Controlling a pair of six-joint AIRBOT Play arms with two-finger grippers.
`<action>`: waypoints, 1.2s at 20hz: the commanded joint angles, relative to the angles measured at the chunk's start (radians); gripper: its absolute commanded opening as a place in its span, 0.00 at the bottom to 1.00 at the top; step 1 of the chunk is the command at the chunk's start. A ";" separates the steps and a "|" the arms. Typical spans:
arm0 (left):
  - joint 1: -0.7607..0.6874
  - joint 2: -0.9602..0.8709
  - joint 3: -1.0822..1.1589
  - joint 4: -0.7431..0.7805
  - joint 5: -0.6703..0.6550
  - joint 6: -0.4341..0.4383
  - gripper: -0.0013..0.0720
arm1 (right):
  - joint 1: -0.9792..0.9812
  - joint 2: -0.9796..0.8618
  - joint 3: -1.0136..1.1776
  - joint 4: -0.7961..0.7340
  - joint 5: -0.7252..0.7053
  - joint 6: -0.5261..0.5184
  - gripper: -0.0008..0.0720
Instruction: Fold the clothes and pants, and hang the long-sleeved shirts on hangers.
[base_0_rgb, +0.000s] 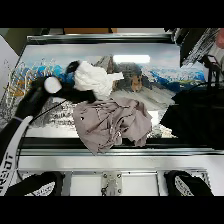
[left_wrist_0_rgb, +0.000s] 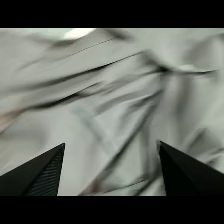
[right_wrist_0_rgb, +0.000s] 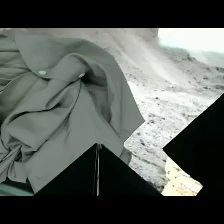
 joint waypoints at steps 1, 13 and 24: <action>0.213 0.077 -0.233 0.033 -0.014 -0.008 0.87 | 0.059 0.001 -0.063 0.024 0.005 0.004 0.03; 0.054 0.075 -0.587 -0.307 0.132 0.143 0.84 | 0.185 -0.005 -0.142 0.045 -0.137 0.045 0.03; -0.619 0.057 -0.084 -0.556 0.316 0.156 0.04 | -0.105 0.011 0.045 0.015 -0.141 0.071 0.03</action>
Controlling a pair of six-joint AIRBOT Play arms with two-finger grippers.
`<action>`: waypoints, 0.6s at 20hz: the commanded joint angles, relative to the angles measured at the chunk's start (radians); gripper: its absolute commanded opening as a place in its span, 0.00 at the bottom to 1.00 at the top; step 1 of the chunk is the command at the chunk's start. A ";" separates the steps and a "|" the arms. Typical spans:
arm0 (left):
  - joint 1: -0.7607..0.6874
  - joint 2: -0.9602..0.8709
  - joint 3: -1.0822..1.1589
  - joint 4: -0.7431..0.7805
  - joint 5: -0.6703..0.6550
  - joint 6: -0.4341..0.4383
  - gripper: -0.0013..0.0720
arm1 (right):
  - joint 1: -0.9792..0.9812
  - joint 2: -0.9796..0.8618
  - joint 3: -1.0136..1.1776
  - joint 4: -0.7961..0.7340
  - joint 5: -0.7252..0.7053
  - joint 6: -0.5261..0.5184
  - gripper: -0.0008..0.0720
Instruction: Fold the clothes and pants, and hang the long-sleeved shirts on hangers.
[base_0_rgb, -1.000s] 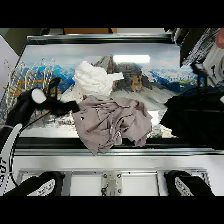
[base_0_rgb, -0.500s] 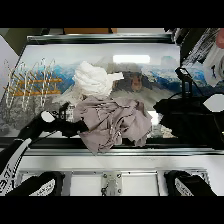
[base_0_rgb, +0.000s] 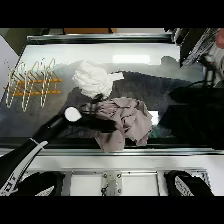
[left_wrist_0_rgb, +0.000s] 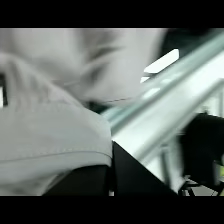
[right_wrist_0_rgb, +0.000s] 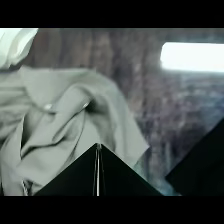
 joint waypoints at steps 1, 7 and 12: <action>-0.233 -0.035 0.202 -0.048 0.146 0.026 0.04 | -0.109 0.019 0.047 -0.003 0.001 0.018 0.03; -0.208 -0.186 0.420 0.114 -0.071 -0.012 0.87 | -0.135 0.045 0.046 -0.003 0.008 0.016 0.03; 0.053 -0.164 0.421 0.502 -0.276 -0.170 0.87 | -0.132 0.045 0.045 -0.003 0.064 0.016 0.03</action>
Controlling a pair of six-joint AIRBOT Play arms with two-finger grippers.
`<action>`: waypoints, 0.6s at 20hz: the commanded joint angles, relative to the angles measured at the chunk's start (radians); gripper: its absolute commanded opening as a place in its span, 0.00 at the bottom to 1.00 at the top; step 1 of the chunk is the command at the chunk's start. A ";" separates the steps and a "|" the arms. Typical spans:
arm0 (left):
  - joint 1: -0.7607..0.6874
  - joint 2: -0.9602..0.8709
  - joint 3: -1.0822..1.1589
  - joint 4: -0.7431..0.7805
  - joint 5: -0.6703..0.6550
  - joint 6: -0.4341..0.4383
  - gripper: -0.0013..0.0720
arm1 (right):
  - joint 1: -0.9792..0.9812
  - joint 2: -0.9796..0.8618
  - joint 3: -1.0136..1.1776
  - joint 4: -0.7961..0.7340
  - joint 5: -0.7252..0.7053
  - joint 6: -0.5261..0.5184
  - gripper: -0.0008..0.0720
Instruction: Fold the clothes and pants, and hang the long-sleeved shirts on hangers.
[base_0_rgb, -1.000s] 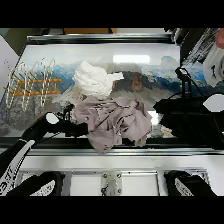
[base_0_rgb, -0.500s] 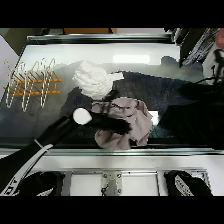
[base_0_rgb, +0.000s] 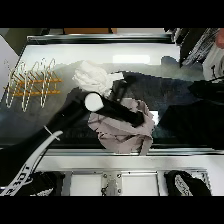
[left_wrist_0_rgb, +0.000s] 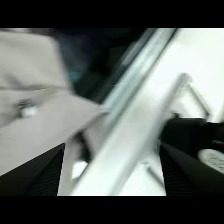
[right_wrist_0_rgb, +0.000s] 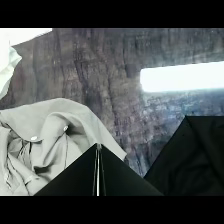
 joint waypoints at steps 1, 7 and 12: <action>0.169 -0.002 -0.006 0.324 -0.154 -0.138 0.87 | -0.002 0.002 0.000 0.000 0.043 0.000 0.03; 0.414 -0.052 -0.284 0.082 0.024 -0.137 0.87 | 0.000 0.002 -0.034 0.008 0.060 0.000 0.03; 0.500 -0.175 -0.375 -0.385 0.048 0.131 0.87 | 0.001 0.002 -0.051 0.009 0.068 0.000 0.03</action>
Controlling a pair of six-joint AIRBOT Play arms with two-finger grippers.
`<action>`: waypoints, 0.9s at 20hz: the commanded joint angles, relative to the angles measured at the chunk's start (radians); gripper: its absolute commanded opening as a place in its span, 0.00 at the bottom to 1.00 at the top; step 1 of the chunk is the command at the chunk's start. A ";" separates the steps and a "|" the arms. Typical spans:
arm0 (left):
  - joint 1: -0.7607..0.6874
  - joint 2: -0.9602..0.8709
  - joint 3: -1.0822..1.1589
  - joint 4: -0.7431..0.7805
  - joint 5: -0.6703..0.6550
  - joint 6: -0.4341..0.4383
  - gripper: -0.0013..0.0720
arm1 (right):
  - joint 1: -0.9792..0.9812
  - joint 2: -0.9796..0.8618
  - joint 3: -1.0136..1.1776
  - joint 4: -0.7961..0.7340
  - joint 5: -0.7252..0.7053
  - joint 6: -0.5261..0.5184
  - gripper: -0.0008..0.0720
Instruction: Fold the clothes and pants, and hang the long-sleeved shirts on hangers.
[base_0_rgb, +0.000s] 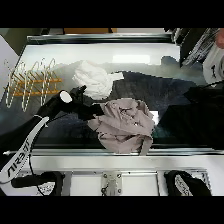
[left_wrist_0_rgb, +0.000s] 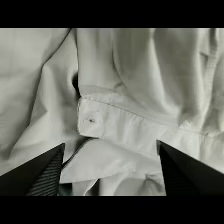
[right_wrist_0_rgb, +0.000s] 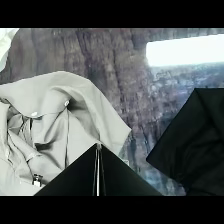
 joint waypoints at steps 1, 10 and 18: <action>0.039 -0.076 -0.051 -0.299 0.021 0.163 0.87 | 0.001 0.001 -0.008 0.001 0.006 0.000 0.03; -0.063 -0.176 0.058 -0.284 -0.005 0.163 0.87 | 0.001 0.001 -0.009 0.000 0.017 0.000 0.03; 0.060 -0.060 0.029 -0.098 -0.050 0.128 0.87 | 0.001 0.006 -0.011 -0.049 0.074 -0.008 0.03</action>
